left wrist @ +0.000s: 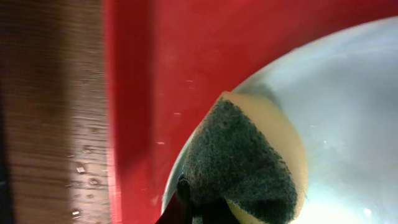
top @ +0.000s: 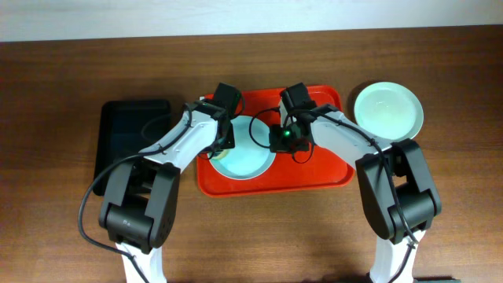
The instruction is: Clean dirty plates on tray and stack at the side
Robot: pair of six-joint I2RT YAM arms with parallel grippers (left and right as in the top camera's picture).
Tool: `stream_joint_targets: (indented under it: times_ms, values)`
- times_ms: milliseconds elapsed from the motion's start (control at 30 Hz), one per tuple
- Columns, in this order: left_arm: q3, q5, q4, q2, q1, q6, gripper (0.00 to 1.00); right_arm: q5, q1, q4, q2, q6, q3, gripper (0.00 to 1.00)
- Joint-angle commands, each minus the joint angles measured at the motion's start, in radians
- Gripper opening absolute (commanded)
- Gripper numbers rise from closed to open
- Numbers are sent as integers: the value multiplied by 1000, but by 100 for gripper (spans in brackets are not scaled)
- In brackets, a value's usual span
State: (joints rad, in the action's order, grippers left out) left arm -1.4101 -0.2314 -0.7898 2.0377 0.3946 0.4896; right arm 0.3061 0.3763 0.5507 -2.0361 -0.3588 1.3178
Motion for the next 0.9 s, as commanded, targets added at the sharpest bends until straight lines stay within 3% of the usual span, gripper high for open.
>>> stream_joint_targets:
  times_ms: [0, 200, 367, 567, 733, 833, 867]
  values:
    - [-20, -181, -32, -91, -89, -8, 0, -82, -17, 21, -21, 79, -3, 4]
    - [-34, 1, -34, -278, -188, -8, 0, -123, -15, 99, 34, 144, 81, 4]
    - [-19, 130, -58, -293, -377, -8, 0, -400, 43, 282, 93, 192, 252, 4]
    - [39, 146, -33, -206, -503, -8, 0, -808, 186, 441, 100, 225, 435, 4]
    - [39, 146, 0, -102, -571, -8, 0, -1145, 308, 502, 100, 229, 500, 4]
    - [39, 183, 9, -77, -608, -8, 0, -1310, 371, 509, 100, 327, 500, 4]
    - [39, 196, 14, -75, -614, -8, 12, -1365, 391, 508, 100, 358, 500, 4]
